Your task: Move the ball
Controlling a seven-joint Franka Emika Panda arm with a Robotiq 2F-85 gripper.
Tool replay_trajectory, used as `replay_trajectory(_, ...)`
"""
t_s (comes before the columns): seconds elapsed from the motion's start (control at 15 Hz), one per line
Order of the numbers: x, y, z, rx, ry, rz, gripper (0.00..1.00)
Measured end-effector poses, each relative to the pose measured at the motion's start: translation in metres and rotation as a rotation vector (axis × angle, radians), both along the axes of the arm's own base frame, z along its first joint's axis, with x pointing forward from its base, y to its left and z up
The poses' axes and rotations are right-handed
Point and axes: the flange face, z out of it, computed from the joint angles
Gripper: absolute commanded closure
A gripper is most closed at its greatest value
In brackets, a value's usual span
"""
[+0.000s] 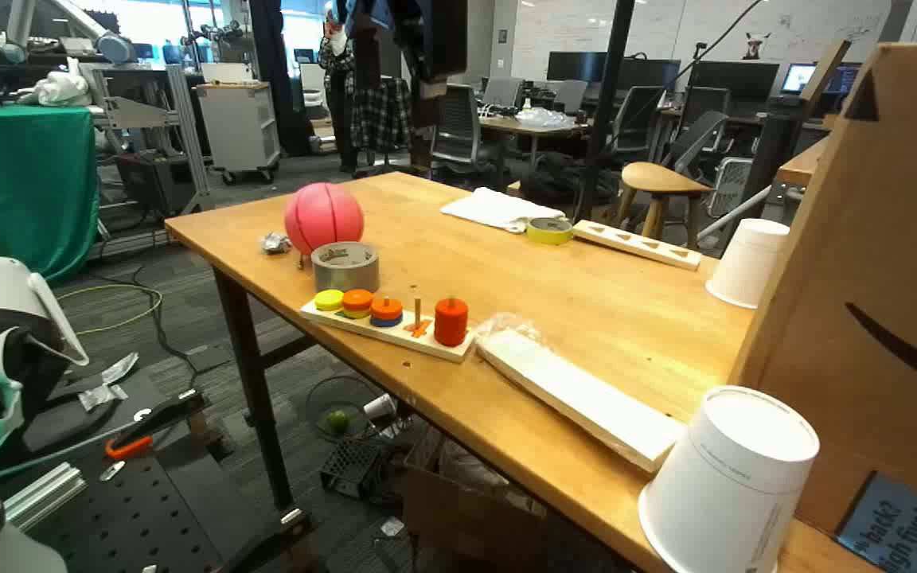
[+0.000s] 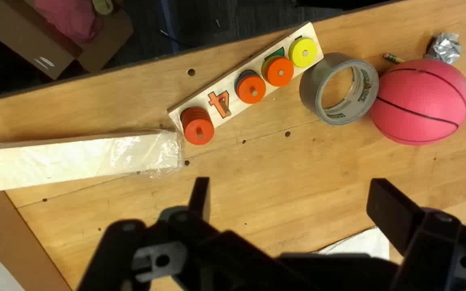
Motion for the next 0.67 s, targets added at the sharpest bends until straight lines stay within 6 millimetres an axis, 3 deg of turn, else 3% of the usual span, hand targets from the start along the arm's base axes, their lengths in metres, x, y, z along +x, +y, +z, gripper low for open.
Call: replay_trajectory(0.67,-0.0001,-0.0012,0.0082,-0.003,-0.018,-0.002,0.0)
